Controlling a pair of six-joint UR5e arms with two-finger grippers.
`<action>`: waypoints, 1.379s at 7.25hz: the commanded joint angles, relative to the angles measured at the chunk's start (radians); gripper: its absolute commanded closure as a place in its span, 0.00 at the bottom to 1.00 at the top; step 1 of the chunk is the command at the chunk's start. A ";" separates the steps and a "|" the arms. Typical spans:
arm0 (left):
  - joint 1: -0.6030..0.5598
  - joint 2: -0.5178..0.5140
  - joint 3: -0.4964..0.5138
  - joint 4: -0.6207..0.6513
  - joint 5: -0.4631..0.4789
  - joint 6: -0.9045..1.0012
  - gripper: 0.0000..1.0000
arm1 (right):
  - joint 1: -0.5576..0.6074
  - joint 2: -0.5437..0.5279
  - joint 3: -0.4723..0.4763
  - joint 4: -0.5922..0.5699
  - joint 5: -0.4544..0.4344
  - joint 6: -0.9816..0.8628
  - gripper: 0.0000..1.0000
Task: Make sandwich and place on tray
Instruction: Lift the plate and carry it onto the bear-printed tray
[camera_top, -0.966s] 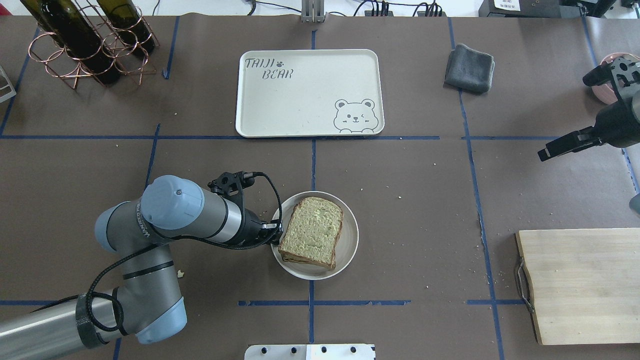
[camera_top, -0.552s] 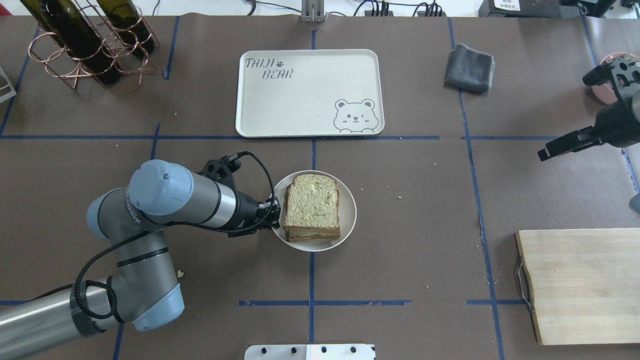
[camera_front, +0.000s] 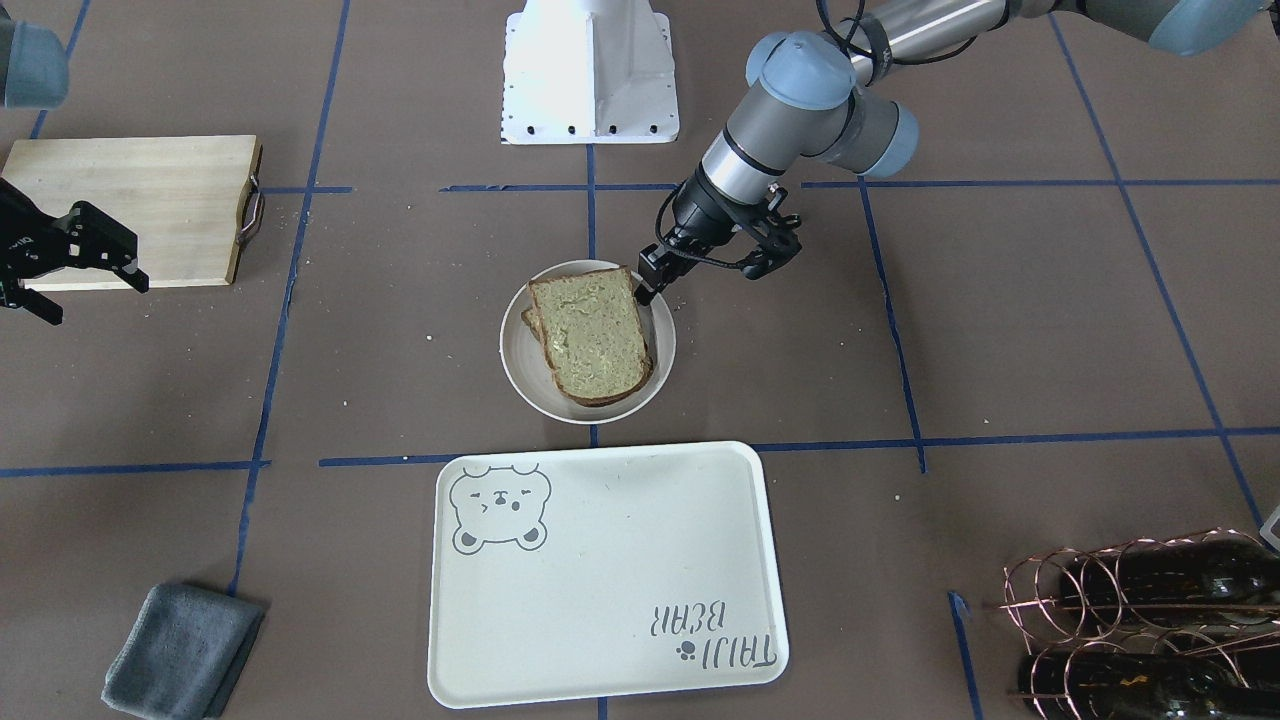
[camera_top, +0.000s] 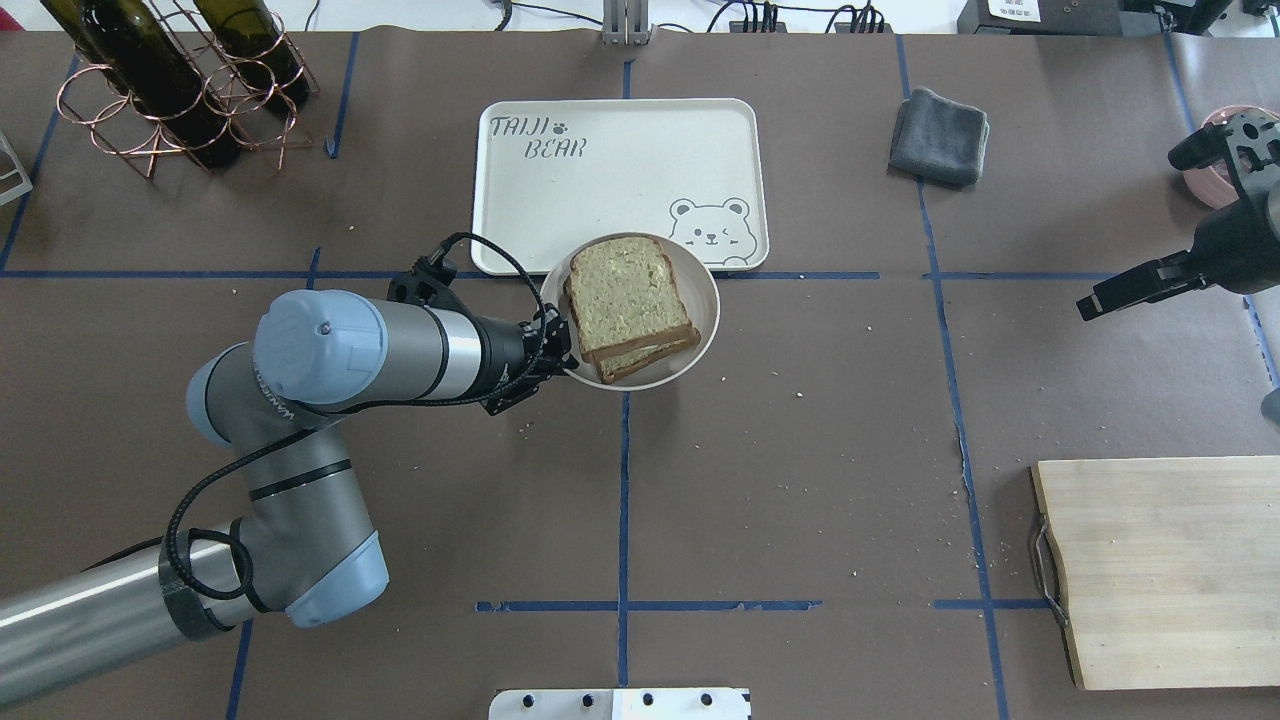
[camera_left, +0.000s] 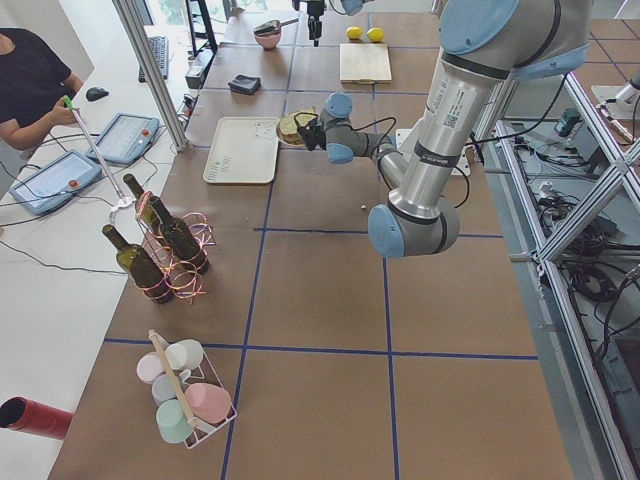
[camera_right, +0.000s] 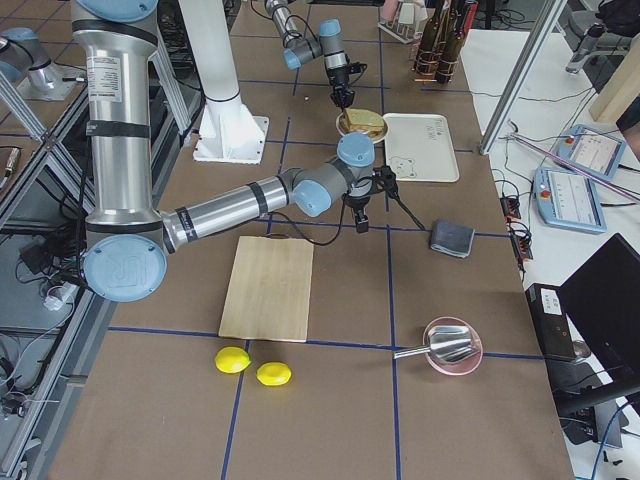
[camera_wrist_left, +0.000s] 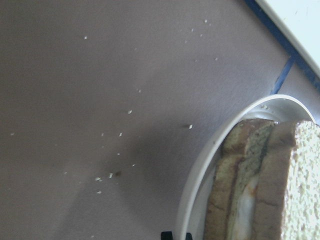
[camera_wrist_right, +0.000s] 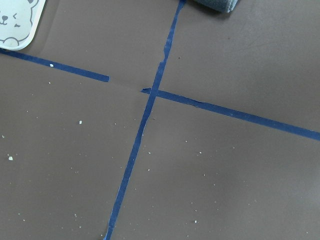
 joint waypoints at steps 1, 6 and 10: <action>-0.058 -0.114 0.161 -0.011 0.079 -0.056 1.00 | 0.001 -0.004 0.005 -0.001 0.000 0.000 0.00; -0.114 -0.307 0.532 -0.118 0.079 -0.049 1.00 | -0.001 -0.027 0.013 0.004 0.002 0.000 0.00; -0.120 -0.341 0.602 -0.141 0.079 -0.050 1.00 | -0.002 -0.036 0.022 0.005 0.002 0.000 0.00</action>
